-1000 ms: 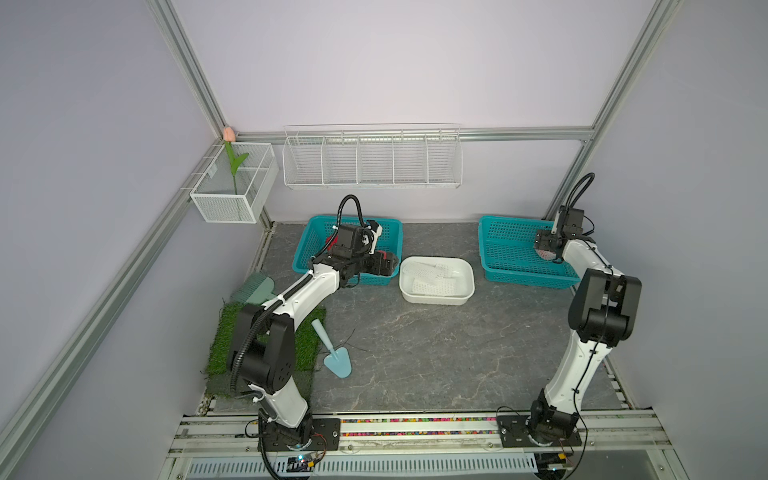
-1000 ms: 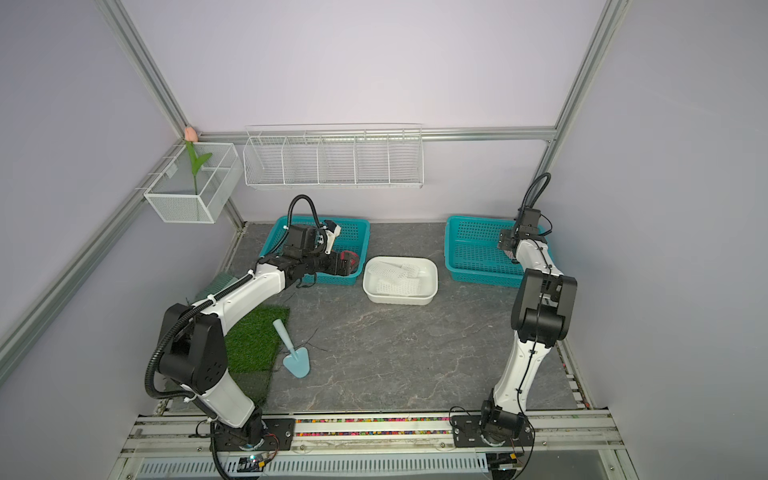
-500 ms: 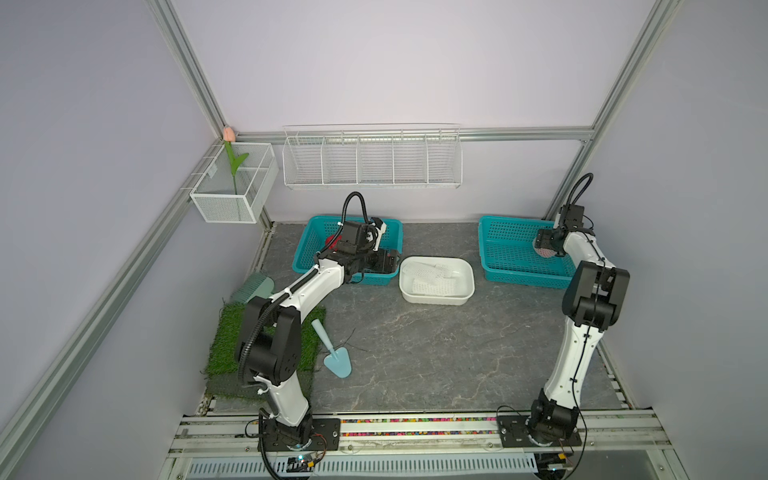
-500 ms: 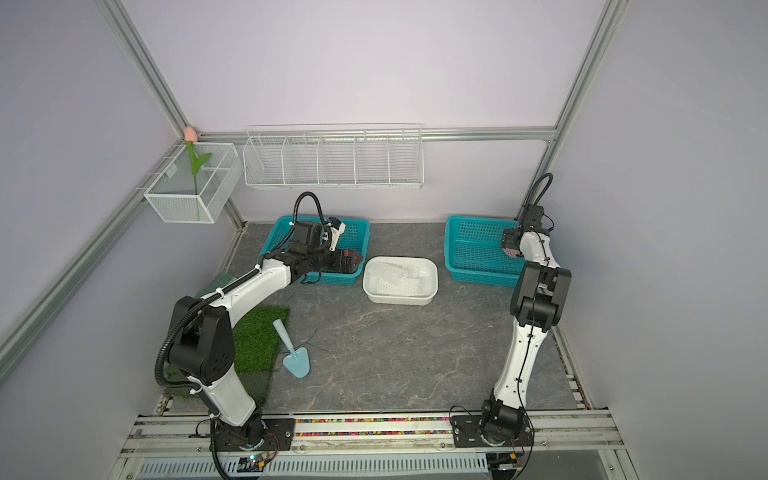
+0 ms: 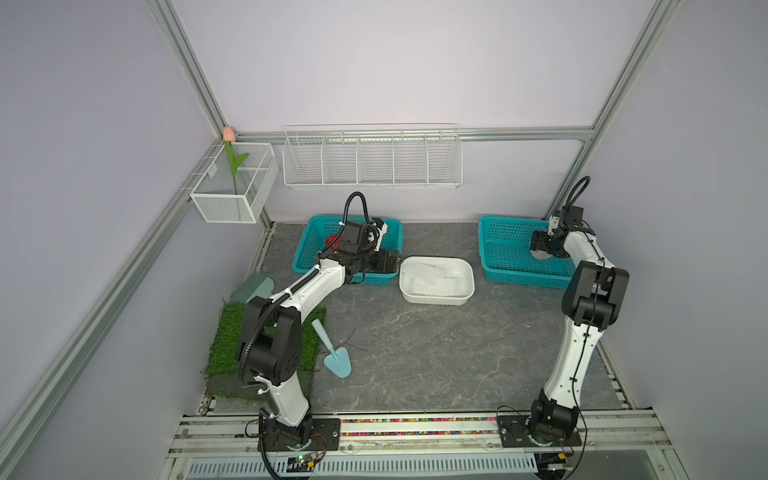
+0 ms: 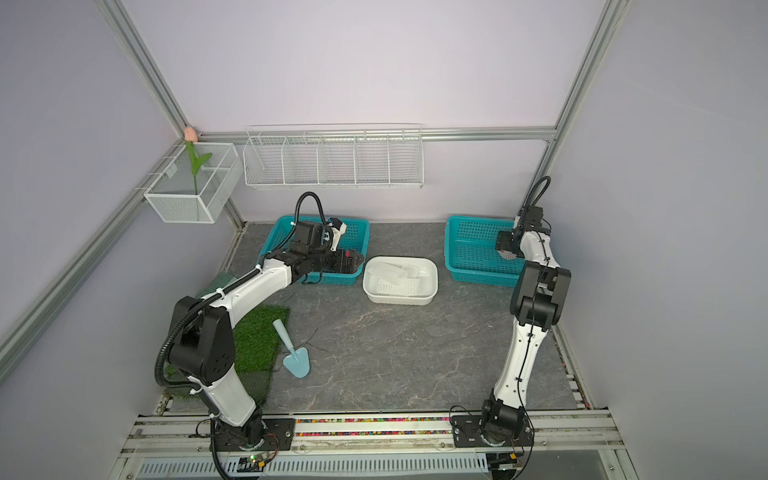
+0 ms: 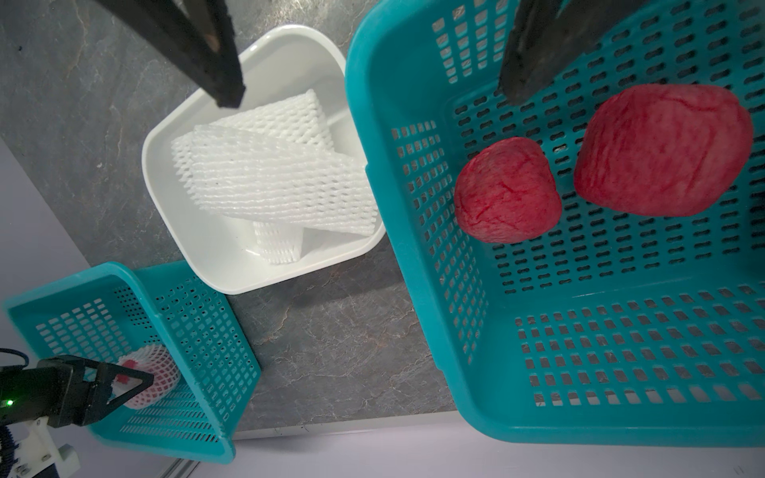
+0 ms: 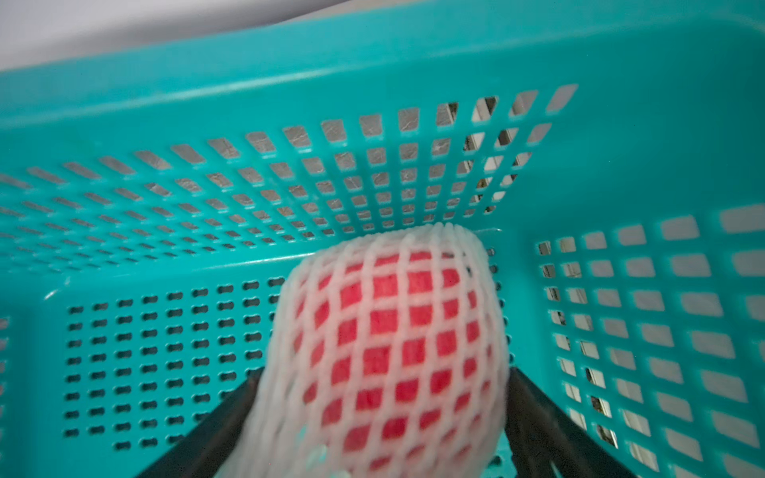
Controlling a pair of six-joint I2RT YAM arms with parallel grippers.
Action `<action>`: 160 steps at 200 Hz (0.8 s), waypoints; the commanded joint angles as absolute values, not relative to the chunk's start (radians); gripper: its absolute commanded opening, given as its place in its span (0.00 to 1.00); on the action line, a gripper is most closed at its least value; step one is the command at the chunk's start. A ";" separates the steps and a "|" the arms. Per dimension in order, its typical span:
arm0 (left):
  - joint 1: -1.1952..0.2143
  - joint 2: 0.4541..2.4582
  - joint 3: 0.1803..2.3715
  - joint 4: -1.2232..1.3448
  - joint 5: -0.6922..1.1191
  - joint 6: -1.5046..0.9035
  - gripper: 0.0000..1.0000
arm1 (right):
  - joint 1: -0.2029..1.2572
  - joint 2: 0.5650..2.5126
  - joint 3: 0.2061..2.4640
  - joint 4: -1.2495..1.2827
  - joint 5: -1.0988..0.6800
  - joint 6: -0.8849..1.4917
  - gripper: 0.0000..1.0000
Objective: Remove foam nets from apples
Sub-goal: Pick up the apple from the basket.
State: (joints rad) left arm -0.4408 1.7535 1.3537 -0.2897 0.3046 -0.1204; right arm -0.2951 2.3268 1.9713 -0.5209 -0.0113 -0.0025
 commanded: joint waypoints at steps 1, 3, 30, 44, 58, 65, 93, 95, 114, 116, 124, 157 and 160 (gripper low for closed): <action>-0.446 1.704 1.344 -0.298 0.292 -0.115 0.99 | -0.301 2.288 1.930 -0.517 -0.059 0.008 0.78; -0.446 1.702 1.342 -0.299 0.291 -0.114 0.99 | -0.301 2.285 1.925 -0.515 -0.062 0.009 0.77; -0.446 1.682 1.321 -0.295 0.292 -0.112 0.99 | -0.301 2.256 1.891 -0.501 -0.058 0.008 0.72; -0.447 1.674 1.314 -0.296 0.290 -0.107 0.99 | -0.300 2.238 1.870 -0.492 -0.055 0.008 0.71; -0.446 1.668 1.312 -0.299 0.291 -0.103 0.99 | -0.299 2.206 1.840 -0.469 -0.063 0.009 0.68; -0.446 1.666 1.313 -0.301 0.291 -0.100 0.99 | -0.296 2.185 1.816 -0.450 -0.070 0.011 0.68; -0.449 1.651 1.305 -0.301 0.300 -0.096 0.99 | -0.285 2.102 1.734 -0.397 -0.096 0.009 0.68; -0.450 1.649 1.305 -0.301 0.301 -0.095 0.99 | -0.284 2.099 1.730 -0.397 -0.097 0.009 0.67; -0.452 1.630 1.295 -0.300 0.306 -0.096 0.99 | -0.276 2.054 1.694 -0.400 -0.115 0.007 0.67; -0.452 1.626 1.292 -0.299 0.307 -0.094 0.99 | -0.275 2.047 1.690 -0.400 -0.117 0.006 0.67; -0.454 1.617 1.286 -0.299 0.307 -0.091 1.00 | -0.269 2.024 1.673 -0.399 -0.120 0.004 0.67; -0.459 1.565 1.264 -0.294 0.319 -0.080 1.00 | -0.237 1.926 1.603 -0.403 -0.136 0.003 0.67; -0.459 1.561 1.262 -0.294 0.323 -0.078 1.00 | -0.233 1.917 1.598 -0.406 -0.138 0.003 0.67</action>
State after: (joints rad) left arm -0.4522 1.6154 1.2808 -0.2958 0.2966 -0.1017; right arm -0.2584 1.9923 1.6440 -0.4198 -0.1020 0.0036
